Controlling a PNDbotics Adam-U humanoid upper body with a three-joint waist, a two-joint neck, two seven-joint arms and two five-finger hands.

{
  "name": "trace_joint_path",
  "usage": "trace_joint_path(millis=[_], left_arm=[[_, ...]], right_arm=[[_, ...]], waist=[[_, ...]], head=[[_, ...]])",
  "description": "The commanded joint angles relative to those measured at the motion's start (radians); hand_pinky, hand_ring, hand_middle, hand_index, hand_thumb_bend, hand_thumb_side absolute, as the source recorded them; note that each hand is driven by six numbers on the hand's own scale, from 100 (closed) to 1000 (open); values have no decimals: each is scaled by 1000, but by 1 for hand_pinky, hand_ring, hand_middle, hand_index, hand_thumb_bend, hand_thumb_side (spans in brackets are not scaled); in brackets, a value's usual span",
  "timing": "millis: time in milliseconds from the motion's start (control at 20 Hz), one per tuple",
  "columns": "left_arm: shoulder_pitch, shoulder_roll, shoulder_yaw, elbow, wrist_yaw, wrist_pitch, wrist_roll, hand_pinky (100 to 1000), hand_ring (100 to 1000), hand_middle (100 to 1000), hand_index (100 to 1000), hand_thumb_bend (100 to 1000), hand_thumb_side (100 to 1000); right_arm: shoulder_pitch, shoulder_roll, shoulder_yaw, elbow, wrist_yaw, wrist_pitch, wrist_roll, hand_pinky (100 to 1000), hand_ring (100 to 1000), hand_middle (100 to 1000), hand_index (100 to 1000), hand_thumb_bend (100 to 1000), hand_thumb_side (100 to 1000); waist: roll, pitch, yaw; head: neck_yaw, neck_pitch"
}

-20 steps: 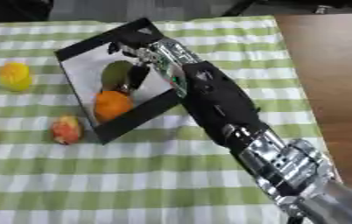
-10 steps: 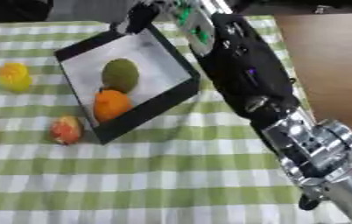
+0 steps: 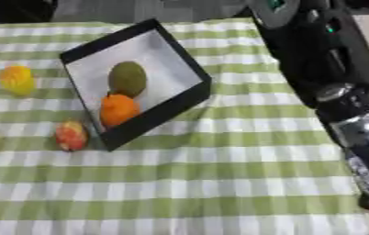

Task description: Pick up objects on the table and place them in the box.

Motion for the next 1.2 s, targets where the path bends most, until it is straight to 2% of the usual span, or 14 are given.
trace_joint_path(millis=[50,100,150,200,300,400,500,700,850,1000,1200], left_arm=[[2,73,15,-24,-36,17,-3,779,821,790,890,254,747],[7,93,10,-29,-66,35,-12,781,818,785,888,240,692],[11,115,3,-38,-111,58,-32,781,818,784,888,239,685],[14,145,-7,-49,-167,89,-66,786,812,764,879,230,605],[12,204,-29,-74,-295,167,-162,800,819,772,880,265,553],[6,277,-64,-111,-435,237,-317,838,850,812,892,340,527],[-1,339,-91,-149,-546,269,-498,872,879,844,900,389,523],[-10,424,-134,-188,-667,284,-835,912,910,872,902,463,496],[-18,444,-155,-209,-718,285,-1020,928,918,864,887,525,396],[-20,445,-168,-225,-776,299,-1102,940,925,860,881,535,272],[-10,442,-192,-218,-836,324,-1134,934,917,841,859,544,152]], right_arm=[[37,-144,-28,-159,-148,41,-24,892,828,802,882,441,149],[67,-186,-34,-203,-195,59,-41,890,818,784,865,416,219],[101,-227,-42,-247,-243,77,-65,890,817,783,863,399,230],[137,-268,-51,-289,-291,93,-91,890,812,777,854,258,321],[210,-337,-72,-361,-377,123,-148,891,809,773,849,179,382],[292,-396,-104,-435,-450,128,-212,891,805,768,842,173,389],[369,-432,-142,-487,-500,124,-277,890,799,762,836,190,370],[488,-456,-216,-505,-539,83,-381,888,787,750,825,217,340],[559,-454,-257,-506,-547,72,-437,888,781,744,820,214,345],[605,-441,-283,-506,-555,74,-473,887,775,737,815,208,348],[644,-424,-300,-506,-562,82,-505,887,771,732,811,203,356]], waist=[[-1,-25,-5],[-1,-24,-9],[-2,-23,-11],[-2,-22,-14],[-1,-20,-17],[2,-18,-18],[6,-16,-19],[12,-14,-21],[16,-15,-24],[18,-14,-28],[19,-13,-32]], head=[[17,-2],[22,-2],[25,-2],[26,-2],[28,-2],[29,-2],[28,-2],[26,-2],[32,-2],[45,-2],[60,-2]])
